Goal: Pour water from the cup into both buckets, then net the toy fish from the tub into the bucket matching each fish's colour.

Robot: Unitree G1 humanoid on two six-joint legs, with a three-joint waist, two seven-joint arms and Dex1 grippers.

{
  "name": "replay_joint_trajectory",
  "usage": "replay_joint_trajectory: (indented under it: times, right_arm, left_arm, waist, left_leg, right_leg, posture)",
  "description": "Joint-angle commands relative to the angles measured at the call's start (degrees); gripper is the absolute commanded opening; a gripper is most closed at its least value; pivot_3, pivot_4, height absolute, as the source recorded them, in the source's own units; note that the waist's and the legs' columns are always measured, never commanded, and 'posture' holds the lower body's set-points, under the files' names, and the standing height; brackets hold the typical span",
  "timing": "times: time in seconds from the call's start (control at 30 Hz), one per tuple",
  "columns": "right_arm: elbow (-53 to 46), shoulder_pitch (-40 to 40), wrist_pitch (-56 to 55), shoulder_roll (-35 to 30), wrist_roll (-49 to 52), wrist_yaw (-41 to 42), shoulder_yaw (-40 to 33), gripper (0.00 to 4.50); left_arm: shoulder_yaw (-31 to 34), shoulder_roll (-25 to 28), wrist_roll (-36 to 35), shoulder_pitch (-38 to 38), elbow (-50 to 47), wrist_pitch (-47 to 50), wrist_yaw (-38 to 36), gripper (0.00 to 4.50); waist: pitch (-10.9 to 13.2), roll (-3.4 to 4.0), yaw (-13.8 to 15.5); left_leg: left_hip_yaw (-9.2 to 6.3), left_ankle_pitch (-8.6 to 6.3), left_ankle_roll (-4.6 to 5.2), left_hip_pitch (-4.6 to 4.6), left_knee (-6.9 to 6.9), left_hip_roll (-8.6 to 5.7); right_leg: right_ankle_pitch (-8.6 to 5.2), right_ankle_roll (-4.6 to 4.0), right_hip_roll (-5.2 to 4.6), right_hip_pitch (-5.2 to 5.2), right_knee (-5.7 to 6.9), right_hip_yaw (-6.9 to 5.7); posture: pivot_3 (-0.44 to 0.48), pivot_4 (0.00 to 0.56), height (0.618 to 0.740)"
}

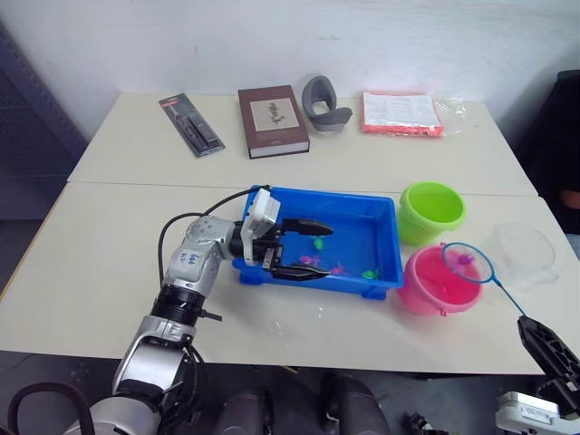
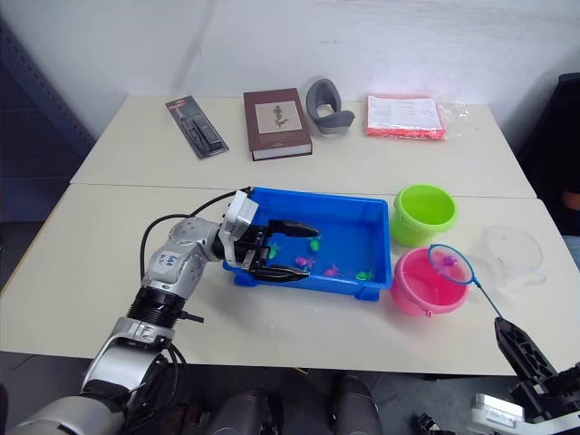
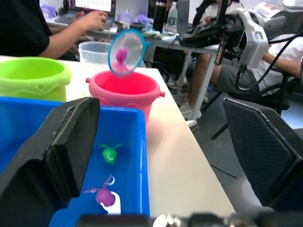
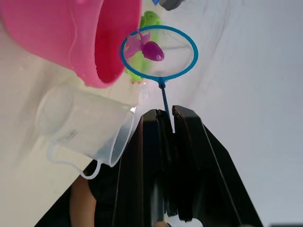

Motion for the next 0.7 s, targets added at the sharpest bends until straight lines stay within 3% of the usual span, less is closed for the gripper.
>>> replay_joint_trajectory:
  times: [0.03,0.4,0.57,0.7]
  right_arm:
    - [-0.38,-0.14,2.02,-0.95,2.96,-2.29,-7.24,0.00]
    - [1.75,0.78,-0.79,-0.64,1.98,-1.54,-1.76,0.00]
    - [0.65,0.73,0.53,0.08,1.31,-3.20,-4.67,0.00]
    - [3.12,1.15,-1.60,-0.69,-0.63,-3.37,0.30,0.00]
  left_arm:
    - [1.56,-1.56,-0.53,-1.77,0.75,-4.25,1.16,4.47]
    - [1.99,-3.52,0.04,-3.54,5.22,-8.96,2.00,4.47]
    - [2.21,-3.21,-0.01,-3.95,5.33,-9.43,2.33,4.47]
    - [1.99,-3.35,-0.05,-3.92,5.19,-9.51,2.33,4.47]
  waist:
    - [0.00,0.01,-0.06]
    - [-0.02,-0.02,0.03]
    - [-0.02,-0.02,-0.07]
    - [-0.01,-0.03,-0.03]
  left_leg:
    - [0.01,0.00,0.00,0.00,0.00,0.00]
    - [0.00,0.00,0.01,-0.01,0.00,0.01]
    - [0.01,0.00,0.01,0.00,-0.01,0.00]
    - [0.01,0.00,0.01,0.00,0.00,0.01]
  right_leg:
    - [0.00,0.00,0.00,0.00,0.00,0.01]
    - [0.00,-0.01,0.01,0.00,-0.01,-0.01]
    - [0.00,0.00,0.01,0.00,0.00,0.01]
    - [0.00,0.00,0.01,0.00,-0.01,0.00]
  posture:
    - [0.000,0.150,0.740]
    - [0.000,0.150,0.740]
    - [0.000,0.150,0.740]
    - [0.000,0.150,0.740]
